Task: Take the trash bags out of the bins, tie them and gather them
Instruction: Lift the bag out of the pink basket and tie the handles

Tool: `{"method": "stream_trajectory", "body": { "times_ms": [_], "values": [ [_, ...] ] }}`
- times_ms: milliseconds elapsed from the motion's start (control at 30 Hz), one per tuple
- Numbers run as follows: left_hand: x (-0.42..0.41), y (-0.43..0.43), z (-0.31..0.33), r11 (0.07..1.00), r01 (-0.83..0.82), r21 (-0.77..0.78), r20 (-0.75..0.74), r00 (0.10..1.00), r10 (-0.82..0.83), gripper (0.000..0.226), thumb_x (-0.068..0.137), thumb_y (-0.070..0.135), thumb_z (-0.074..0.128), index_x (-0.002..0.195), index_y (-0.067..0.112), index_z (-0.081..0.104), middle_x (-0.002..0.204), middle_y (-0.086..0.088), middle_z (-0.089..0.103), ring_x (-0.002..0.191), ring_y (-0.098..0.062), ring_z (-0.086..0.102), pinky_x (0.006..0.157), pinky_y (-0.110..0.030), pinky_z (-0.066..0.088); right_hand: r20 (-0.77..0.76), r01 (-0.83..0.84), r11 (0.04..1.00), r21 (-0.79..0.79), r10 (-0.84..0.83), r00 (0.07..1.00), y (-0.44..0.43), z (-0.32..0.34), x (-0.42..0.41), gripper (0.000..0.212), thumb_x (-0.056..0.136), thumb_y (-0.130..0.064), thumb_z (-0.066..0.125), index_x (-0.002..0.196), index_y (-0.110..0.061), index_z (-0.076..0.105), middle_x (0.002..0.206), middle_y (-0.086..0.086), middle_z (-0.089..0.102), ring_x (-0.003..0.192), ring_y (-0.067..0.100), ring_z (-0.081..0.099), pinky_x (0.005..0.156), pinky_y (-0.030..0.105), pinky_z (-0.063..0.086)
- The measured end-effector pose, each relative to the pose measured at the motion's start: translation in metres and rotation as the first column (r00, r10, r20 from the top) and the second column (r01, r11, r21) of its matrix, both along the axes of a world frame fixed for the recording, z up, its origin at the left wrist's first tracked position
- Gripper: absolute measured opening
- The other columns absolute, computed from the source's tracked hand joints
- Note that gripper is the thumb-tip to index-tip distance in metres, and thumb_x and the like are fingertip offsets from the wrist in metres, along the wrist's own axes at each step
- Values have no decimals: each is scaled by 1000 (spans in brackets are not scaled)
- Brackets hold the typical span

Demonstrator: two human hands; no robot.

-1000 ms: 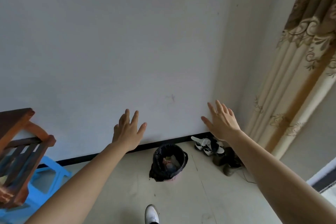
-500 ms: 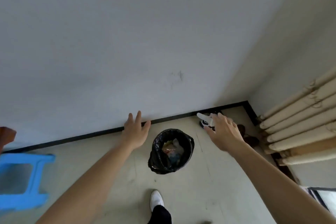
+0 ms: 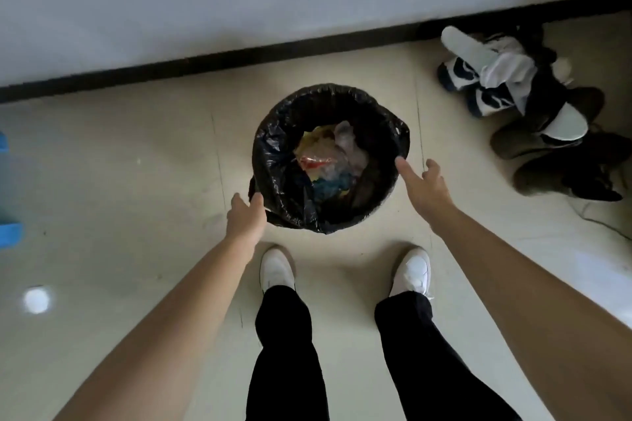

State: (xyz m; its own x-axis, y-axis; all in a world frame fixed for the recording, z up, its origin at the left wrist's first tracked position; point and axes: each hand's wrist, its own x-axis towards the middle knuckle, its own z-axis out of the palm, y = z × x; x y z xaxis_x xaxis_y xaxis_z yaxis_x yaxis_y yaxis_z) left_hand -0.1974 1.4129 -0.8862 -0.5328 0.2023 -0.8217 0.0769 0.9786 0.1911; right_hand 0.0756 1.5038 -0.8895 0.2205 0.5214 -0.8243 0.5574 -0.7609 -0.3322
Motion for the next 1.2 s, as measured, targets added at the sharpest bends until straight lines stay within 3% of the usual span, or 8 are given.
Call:
{"method": "stream_trajectory", "body": {
  "times_ms": [133, 200, 333, 500, 700, 867, 1067, 1200],
  "values": [
    [-7, -20, -91, 933, -355, -57, -8, 935, 355, 58, 98, 43, 48, 150, 20, 36, 149, -5, 42, 103, -26, 53, 100, -48, 50, -221, 318, 941, -112, -336, 915, -2, -80, 8, 112, 66, -90, 51, 155, -28, 22, 152, 4, 34, 140, 31, 37, 112, 51, 36],
    [-10, -25, -118, 881, -468, -67, 90, 877, 472, 60, 92, 49, 59, 144, 25, 44, 150, -2, 42, 117, -26, 51, 98, -48, 52, -369, 374, 916, -144, -400, 839, 1, -103, 12, 116, 58, -88, 63, 151, -28, 32, 152, -1, 40, 134, 23, 46, 110, 46, 41],
    [-14, -21, -136, 807, -590, 24, 259, 783, 565, 21, 96, 21, 59, 115, 18, 66, 132, -14, 63, 124, -28, 59, 94, -48, 56, -566, 327, 929, -172, -365, 739, 11, -122, 10, 69, 76, -62, 74, 131, -22, 61, 127, -1, 68, 119, 21, 63, 105, 42, 47],
    [-10, -7, -106, 867, -399, 299, -98, 891, 443, 25, 94, 26, 56, 71, 17, 53, 74, 4, 53, 69, -16, 50, 64, -28, 42, -390, 471, 882, -23, -442, 808, 4, -116, -8, 40, 71, -29, 86, 105, -15, 70, 98, 3, 77, 93, 24, 74, 85, 39, 60],
    [10, 40, -55, 810, -171, 562, -49, 970, 239, 22, 104, 33, 45, 92, 20, 58, 89, 10, 61, 76, 0, 57, 65, -9, 45, 14, 222, 910, 350, -242, 970, 10, -100, -18, 18, 95, -33, 52, 101, -17, 49, 83, -7, 55, 88, 24, 61, 76, 39, 55],
    [33, 78, -50, 800, -22, 600, 22, 1000, 11, 20, 100, 29, 51, 86, 16, 55, 83, 2, 56, 75, -7, 53, 66, -21, 45, 54, 379, 897, 229, -400, 915, 16, -95, 20, 50, 86, -62, 57, 111, -19, 48, 100, -4, 59, 94, 21, 61, 80, 39, 56],
    [65, 98, -30, 583, 414, 699, -389, 904, -176, 32, 100, 33, 47, 92, 4, 59, 88, -13, 59, 70, -5, 47, 64, -12, 39, 52, 134, 969, 207, -147, 988, 9, -84, 45, 37, 89, -37, 62, 112, -12, 49, 106, 8, 63, 67, 22, 69, 48, 32, 57],
    [103, 98, -6, 270, 607, 748, -363, 714, -598, 22, 101, 23, 53, 90, 4, 59, 91, -9, 63, 84, -18, 58, 76, -44, 51, 302, -28, 976, 216, -40, 952, -1, -81, 33, 30, 88, -29, 56, 104, -5, 48, 95, 18, 63, 78, 33, 62, 61, 39, 51]
  ]
}}
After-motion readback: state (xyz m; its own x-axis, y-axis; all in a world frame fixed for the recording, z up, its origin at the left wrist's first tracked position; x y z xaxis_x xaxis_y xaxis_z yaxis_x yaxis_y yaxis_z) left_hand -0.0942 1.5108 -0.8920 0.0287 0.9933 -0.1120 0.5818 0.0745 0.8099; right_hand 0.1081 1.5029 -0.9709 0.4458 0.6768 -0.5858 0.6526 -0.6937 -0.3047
